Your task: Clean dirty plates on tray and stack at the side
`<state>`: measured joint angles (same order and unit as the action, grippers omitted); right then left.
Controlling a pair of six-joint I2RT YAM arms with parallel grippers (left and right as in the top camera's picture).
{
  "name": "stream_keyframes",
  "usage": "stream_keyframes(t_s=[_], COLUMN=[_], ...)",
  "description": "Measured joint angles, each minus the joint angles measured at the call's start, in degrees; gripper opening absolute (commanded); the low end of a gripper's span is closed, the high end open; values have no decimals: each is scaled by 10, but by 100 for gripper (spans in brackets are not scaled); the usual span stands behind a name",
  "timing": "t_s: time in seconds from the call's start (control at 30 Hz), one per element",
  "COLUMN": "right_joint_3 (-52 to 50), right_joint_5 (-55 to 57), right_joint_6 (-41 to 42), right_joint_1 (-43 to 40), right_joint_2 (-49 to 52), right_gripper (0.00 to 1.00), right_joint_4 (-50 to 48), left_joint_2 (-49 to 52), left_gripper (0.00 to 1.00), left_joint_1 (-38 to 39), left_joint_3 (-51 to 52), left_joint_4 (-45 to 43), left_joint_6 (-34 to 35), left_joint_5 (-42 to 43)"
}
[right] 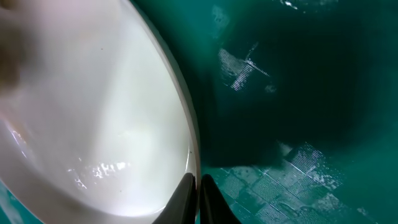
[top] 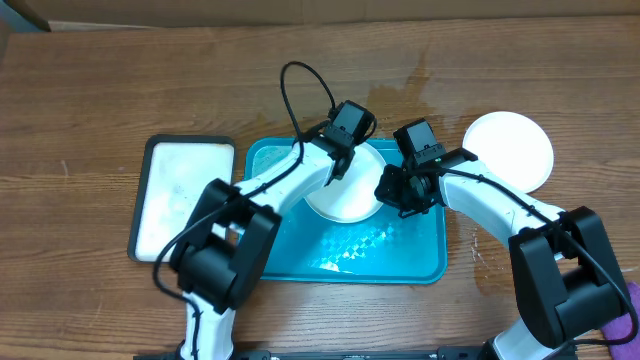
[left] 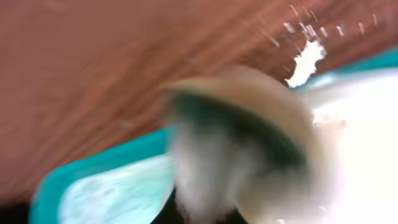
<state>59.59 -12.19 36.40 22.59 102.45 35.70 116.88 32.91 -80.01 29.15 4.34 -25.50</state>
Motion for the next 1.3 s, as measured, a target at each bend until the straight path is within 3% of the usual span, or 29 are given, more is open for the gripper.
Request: stream_keyframes(t_s=[0.3, 0.53, 0.8, 1.07, 1.1, 1.13, 1.2, 1.3], right_joint_3=[0, 0, 0, 0, 0, 0, 0, 0], right_joint_5=[0, 5, 6, 6, 6, 6, 6, 6], right_joint_6=[-4, -5, -6, -6, -6, -6, -4, -6], right_joint_1=[0, 0, 0, 0, 0, 0, 0, 0], right_joint_2=[0, 0, 0, 0, 0, 0, 0, 0], right_gripper=[4, 17, 31, 32, 32, 36, 45, 49], right_joint_4=[9, 12, 12, 12, 12, 12, 12, 12], left_joint_2=[-176, -244, -246, -246, -246, -246, -246, -246], left_gripper=[4, 4, 5, 17, 22, 33, 66, 87], left_joint_1=[-19, -56, -251, -409, -420, -427, -431, -431], left_joint_3=[-1, -4, -3, 22, 34, 48, 71, 101], left_joint_4=[91, 253, 396, 397, 390, 381, 360, 330], left_joint_6=[35, 81, 103, 88, 88, 86, 81, 76], left_joint_5=[-45, 16, 137, 184, 187, 190, 194, 201])
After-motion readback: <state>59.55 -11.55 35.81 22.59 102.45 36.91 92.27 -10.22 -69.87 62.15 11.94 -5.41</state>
